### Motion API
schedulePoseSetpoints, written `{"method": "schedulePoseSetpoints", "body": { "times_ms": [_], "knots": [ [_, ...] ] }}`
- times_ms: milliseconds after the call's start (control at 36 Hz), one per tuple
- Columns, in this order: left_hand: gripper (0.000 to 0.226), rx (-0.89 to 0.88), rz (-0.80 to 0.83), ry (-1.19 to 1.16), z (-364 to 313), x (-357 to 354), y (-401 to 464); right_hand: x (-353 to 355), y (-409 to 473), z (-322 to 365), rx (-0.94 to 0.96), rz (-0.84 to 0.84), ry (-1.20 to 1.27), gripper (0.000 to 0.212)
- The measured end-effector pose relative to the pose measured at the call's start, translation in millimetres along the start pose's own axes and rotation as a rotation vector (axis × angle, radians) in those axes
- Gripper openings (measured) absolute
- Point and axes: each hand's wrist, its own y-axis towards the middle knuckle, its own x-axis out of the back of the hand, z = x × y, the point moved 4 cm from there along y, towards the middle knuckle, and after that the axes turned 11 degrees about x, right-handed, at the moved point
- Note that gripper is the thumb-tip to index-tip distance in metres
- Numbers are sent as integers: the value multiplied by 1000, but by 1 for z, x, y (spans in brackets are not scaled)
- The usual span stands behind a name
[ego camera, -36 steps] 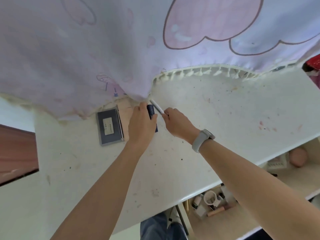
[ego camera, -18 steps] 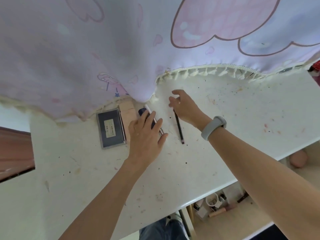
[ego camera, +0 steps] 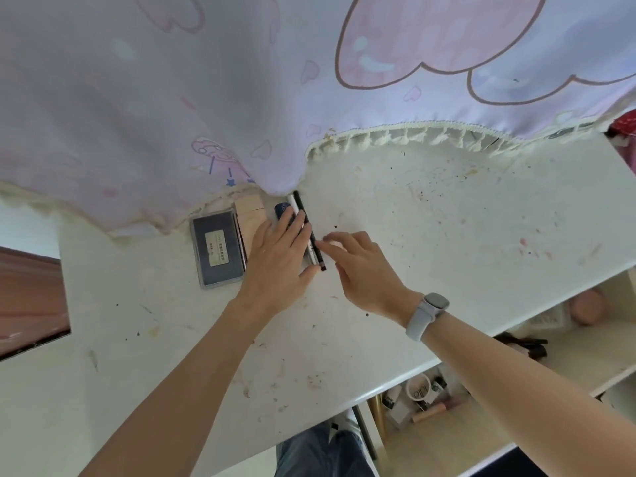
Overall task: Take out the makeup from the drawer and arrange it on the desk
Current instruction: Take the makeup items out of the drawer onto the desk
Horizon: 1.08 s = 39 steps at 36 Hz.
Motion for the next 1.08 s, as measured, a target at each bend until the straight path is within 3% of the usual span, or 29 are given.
{"method": "schedulePoseSetpoints", "body": {
  "times_ms": [222, 444, 528, 611, 750, 889, 1083],
  "knots": [
    [55, 44, -88, -128, -21, 10, -30, 18, -30, -7, -33, -127, 126, 40],
    [31, -38, -161, -376, -110, -5, -114, 24, -154, -22, -91, -271, 260, 28],
    [24, -130, -110, -501, -148, -23, -147, 10, -209, -40, -188, -182, 272, 23],
    [23, -156, 56, -550, -177, -56, -174, -14, -258, -65, -359, -26, 280, 21],
    [42, 97, 373, -323, -184, -133, -193, -57, -291, -99, -392, 338, 180, 35],
    [61, 240, 417, -68, -183, -178, -189, -81, -282, -103, -282, 482, 152, 36],
    [60, 407, 372, -90, -187, -197, -180, -110, -280, -98, -248, 728, -33, 40]
  ]
}}
